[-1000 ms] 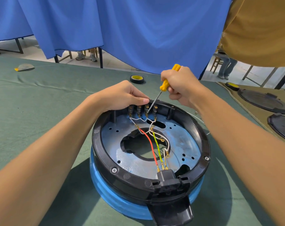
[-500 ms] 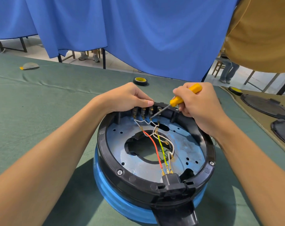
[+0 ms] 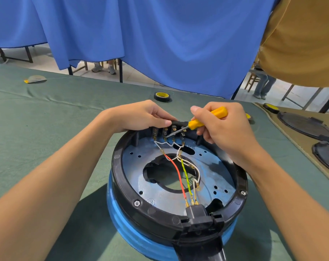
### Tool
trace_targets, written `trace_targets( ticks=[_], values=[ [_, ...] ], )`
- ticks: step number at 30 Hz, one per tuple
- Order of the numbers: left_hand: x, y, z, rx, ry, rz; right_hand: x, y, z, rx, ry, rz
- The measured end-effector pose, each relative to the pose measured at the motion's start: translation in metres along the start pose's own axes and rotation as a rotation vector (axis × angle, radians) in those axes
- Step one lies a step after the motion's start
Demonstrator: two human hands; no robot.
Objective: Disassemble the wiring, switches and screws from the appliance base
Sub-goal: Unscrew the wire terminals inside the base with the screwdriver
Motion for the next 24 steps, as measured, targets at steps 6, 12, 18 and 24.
trace_targets(
  ticks=[6,12,18,24],
  values=[
    [-0.005,0.008,-0.002,-0.048,0.018,0.099,0.002,-0.004,0.0,0.017,0.016,-0.054],
    [-0.002,0.008,0.0,-0.084,0.008,0.104,0.0,-0.006,0.016,0.044,-0.106,0.054],
    [-0.003,0.009,0.0,-0.085,-0.005,0.105,-0.005,-0.015,0.043,0.071,-0.365,0.235],
    [-0.003,0.009,0.0,-0.085,0.014,0.105,0.0,-0.029,0.06,0.112,-0.436,0.194]
  ],
)
Point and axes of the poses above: each hand's wrist, its own z-axis towards the middle knuckle, its own y-axis out of the back of the hand, x = y × z, the point moved 2 cm from there along z, towards the middle knuckle, and after that the axes turned 4 degrees about -y, right-handed, at the moved point
